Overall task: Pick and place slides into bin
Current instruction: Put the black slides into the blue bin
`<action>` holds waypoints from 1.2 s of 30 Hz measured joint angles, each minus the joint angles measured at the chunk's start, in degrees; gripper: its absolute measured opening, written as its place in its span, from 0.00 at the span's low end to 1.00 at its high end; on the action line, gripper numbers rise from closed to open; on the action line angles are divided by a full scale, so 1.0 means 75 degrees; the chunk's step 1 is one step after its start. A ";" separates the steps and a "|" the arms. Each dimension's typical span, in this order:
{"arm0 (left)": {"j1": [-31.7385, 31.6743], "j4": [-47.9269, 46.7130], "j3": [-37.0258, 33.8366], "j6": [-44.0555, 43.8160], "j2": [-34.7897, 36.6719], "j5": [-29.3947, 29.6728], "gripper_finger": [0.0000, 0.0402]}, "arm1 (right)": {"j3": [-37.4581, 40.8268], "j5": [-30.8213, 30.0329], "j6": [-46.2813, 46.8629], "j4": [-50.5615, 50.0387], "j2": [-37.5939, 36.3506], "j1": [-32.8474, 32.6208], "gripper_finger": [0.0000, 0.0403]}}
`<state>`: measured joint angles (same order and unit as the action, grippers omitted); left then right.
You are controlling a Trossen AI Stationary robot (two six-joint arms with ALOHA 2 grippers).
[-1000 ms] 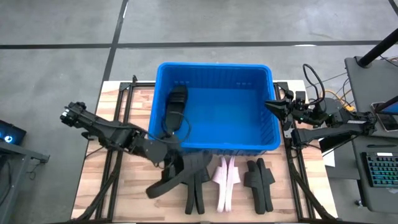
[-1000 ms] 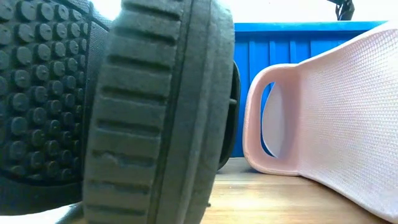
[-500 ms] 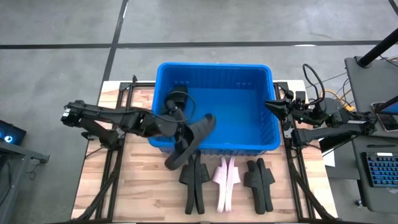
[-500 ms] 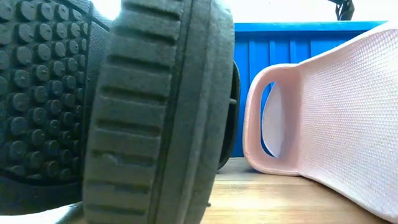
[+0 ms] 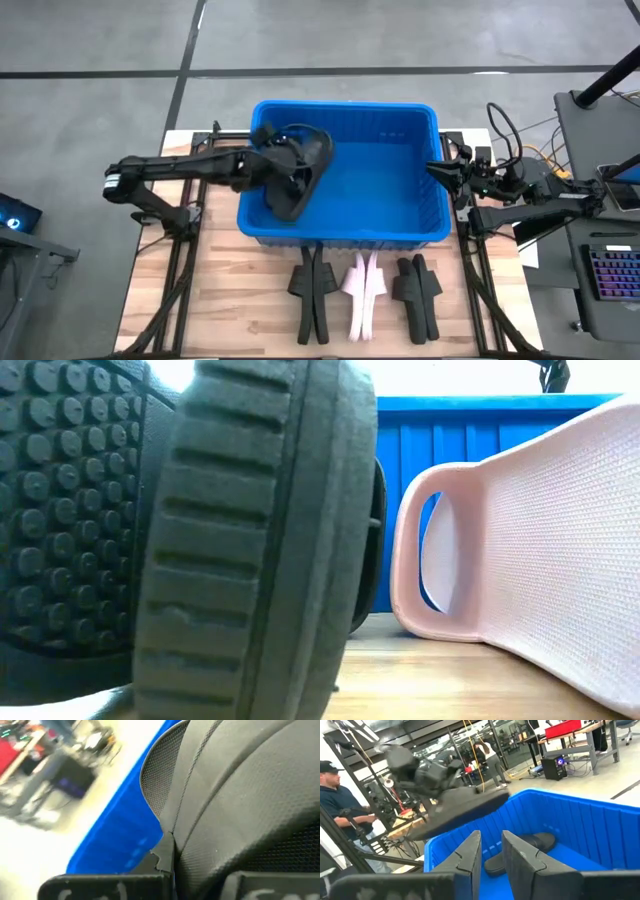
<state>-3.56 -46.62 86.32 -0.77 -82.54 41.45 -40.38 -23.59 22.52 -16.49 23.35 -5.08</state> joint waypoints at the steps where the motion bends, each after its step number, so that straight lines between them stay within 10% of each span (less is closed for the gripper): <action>1: -0.0127 -0.0048 -0.0077 0.0064 -0.0067 0.0092 0.00 | 0.0000 0.0000 0.0000 0.0000 0.0001 -0.0002 0.17; 20: -0.1646 -0.0457 -0.0458 0.0341 -0.2212 0.0808 0.00 | 0.0000 -0.0003 0.0003 0.0000 -0.0006 0.0000 0.17; 36: -0.2294 -0.0222 -0.1726 0.0542 -0.2226 0.1494 0.00 | 0.0000 -0.0006 0.0003 0.0000 -0.0003 0.0000 0.18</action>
<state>-20.77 -48.28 73.38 3.30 -99.23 52.66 -40.38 -23.64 22.55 -16.49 23.33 -5.08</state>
